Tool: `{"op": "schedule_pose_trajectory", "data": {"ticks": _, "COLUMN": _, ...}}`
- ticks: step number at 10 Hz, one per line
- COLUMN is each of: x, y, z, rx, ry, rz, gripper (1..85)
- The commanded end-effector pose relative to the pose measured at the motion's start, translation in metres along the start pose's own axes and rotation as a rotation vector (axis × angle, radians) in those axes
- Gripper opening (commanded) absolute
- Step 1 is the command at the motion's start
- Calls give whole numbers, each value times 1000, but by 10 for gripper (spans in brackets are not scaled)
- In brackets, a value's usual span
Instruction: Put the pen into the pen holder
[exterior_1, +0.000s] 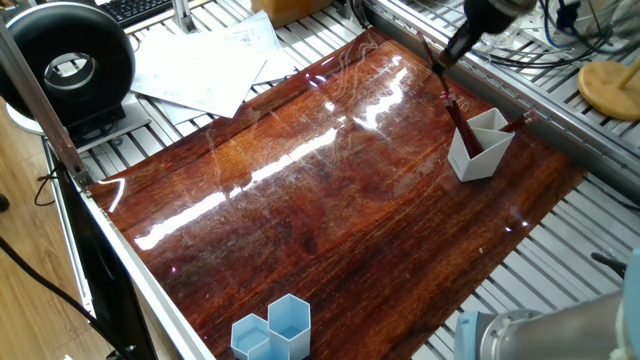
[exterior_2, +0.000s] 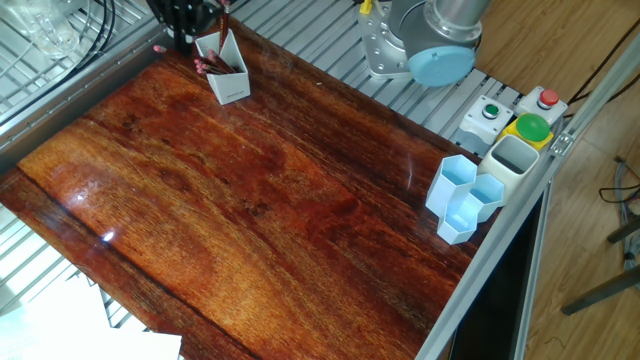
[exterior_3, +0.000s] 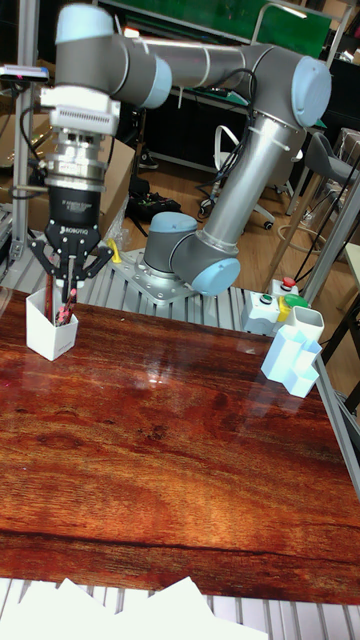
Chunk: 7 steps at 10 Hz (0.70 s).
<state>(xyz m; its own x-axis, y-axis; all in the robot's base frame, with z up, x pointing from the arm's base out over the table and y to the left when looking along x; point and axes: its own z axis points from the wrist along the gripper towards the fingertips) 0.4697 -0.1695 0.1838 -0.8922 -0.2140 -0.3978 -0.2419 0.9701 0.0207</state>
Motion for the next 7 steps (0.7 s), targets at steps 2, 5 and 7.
{"op": "schedule_pose_trajectory", "data": {"ticks": 2, "x": 10, "y": -4, "z": 13, "rx": -1, "ry": -34, "rz": 14, "gripper": 10}}
{"op": "schedule_pose_trajectory", "data": {"ticks": 5, "x": 14, "y": -7, "z": 13, "rx": 15, "ry": -17, "rz": 17, "gripper": 10}}
{"op": "schedule_pose_trajectory", "data": {"ticks": 7, "x": 12, "y": -6, "z": 12, "rx": 13, "ry": -21, "rz": 19, "gripper": 10}}
